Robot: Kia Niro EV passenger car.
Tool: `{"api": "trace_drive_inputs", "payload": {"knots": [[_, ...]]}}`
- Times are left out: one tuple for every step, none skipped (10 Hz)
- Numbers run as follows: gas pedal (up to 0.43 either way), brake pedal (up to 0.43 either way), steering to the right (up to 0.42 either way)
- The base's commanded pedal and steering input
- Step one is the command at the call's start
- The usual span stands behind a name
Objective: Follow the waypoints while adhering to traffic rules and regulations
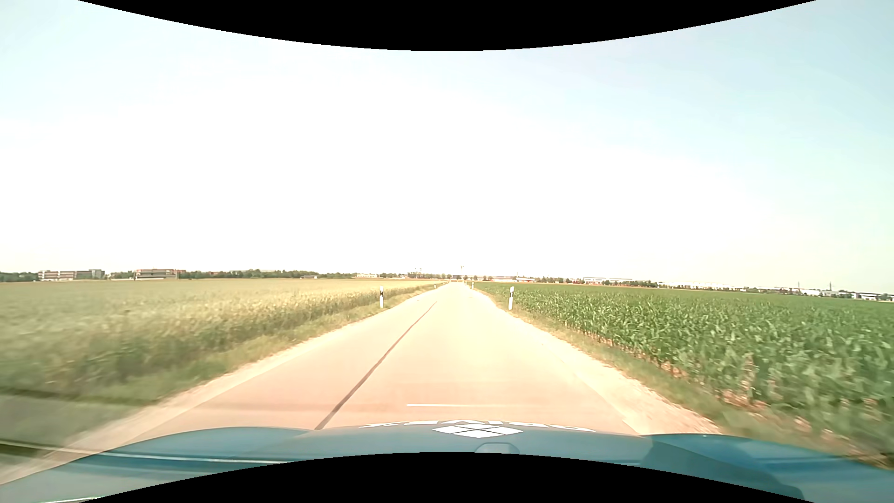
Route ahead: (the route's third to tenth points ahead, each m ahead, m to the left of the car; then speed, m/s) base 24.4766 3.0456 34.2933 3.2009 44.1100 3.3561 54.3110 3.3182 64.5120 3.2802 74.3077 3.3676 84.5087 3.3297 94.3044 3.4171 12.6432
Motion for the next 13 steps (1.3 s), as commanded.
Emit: {"api": "trace_drive_inputs", "payload": {"knots": [[0.039,0.0,0.0],[0.039,0.0,0.0],[0.028,0.0,0.0],[0.028,0.0,0.0],[0.028,0.0,0.0],[0.028,0.0,0.0],[0.02,0.0,0.0],[0.008,0.0,0.0],[0.008,0.0,0.0],[0.008,0.0,0.0],[0.008,0.0,-0.002],[0.008,0.0,-0.002],[0.008,0.0,-0.002]]}}
